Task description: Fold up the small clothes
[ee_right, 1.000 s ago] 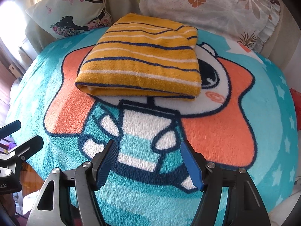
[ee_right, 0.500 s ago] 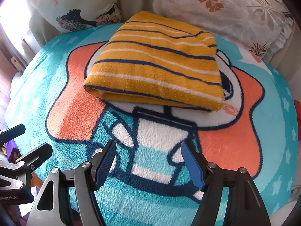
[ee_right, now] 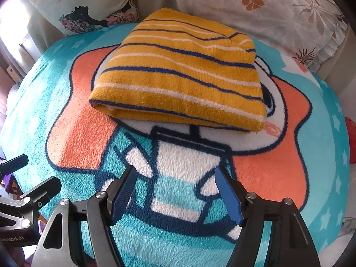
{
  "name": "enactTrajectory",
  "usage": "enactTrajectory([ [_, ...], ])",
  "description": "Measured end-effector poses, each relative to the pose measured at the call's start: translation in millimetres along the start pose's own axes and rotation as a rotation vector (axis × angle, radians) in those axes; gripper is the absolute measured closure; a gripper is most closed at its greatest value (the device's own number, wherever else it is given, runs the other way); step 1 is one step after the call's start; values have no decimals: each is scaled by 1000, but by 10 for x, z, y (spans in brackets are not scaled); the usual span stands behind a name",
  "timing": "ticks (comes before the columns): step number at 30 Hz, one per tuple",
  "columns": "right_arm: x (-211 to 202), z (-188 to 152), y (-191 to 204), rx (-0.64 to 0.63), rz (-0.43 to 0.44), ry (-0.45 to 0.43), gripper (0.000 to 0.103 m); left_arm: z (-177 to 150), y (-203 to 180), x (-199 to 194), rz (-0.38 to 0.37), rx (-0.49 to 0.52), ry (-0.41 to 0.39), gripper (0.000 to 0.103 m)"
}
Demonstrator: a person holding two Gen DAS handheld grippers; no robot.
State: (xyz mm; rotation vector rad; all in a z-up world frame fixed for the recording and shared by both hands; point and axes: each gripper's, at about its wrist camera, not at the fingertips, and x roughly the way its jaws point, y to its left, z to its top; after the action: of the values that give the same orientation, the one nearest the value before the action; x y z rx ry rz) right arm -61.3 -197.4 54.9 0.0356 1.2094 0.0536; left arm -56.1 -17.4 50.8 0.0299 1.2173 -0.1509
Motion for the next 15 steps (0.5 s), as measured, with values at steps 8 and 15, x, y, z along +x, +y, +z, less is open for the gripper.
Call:
enactTrajectory([
  [8, -40, -99, -64, 14, -9, 0, 26, -40, -108, -39, 3, 26, -13, 0],
  [15, -102, -195, -152, 34, -14, -4, 25, -106, -213, -104, 27, 45, -38, 0],
])
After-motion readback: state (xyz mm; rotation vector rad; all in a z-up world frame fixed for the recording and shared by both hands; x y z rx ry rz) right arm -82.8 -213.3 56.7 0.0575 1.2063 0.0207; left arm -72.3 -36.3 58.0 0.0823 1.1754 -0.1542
